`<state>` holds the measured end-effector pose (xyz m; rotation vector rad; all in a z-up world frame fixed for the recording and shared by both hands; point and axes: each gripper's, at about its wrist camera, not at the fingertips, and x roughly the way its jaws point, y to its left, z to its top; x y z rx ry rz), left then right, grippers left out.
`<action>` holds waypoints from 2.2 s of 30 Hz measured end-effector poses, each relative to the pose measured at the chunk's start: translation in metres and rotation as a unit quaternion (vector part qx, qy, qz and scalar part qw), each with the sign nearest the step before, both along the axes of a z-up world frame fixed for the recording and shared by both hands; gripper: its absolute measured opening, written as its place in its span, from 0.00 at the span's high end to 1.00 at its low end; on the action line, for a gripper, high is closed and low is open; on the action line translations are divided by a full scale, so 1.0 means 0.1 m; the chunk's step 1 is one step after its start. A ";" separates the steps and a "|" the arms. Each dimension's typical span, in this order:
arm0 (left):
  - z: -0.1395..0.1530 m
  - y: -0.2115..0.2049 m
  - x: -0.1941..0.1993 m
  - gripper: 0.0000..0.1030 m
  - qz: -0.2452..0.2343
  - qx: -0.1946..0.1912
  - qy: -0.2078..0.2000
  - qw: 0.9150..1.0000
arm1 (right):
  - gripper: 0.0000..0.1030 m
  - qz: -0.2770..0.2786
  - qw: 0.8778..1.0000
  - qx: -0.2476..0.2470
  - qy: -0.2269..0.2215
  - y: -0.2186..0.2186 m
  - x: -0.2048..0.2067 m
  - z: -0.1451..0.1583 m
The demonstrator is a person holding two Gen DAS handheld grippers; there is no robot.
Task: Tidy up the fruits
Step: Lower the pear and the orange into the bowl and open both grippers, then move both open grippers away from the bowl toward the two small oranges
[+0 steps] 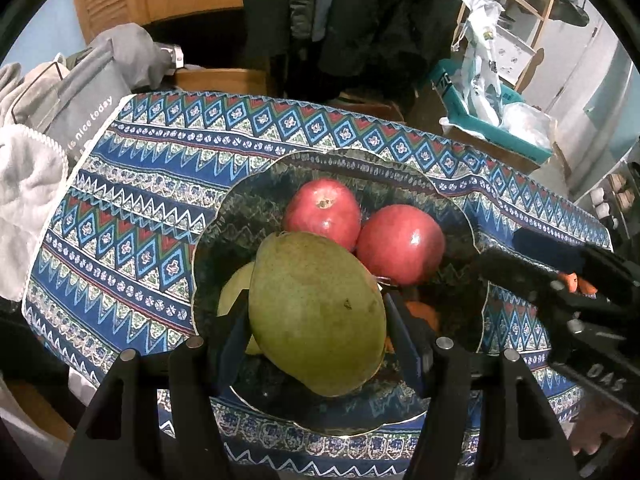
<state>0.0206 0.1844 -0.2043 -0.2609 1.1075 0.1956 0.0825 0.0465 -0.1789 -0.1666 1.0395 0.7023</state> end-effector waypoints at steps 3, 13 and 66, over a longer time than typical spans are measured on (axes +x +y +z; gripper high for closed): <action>-0.03 0.00 0.02 0.36 0.000 -0.003 0.006 1.000 | 0.50 -0.006 1.000 0.003 -0.004 -0.04 0.01 0.06; 0.25 -0.11 -0.01 0.19 0.001 0.045 -0.058 0.997 | 0.42 -0.019 0.999 -0.012 -0.036 -0.17 -0.02 0.24; 1.15 -1.55 0.12 0.17 -0.117 0.071 -0.148 0.980 | 0.23 -0.206 0.946 -0.083 -0.237 -1.93 -0.30 1.14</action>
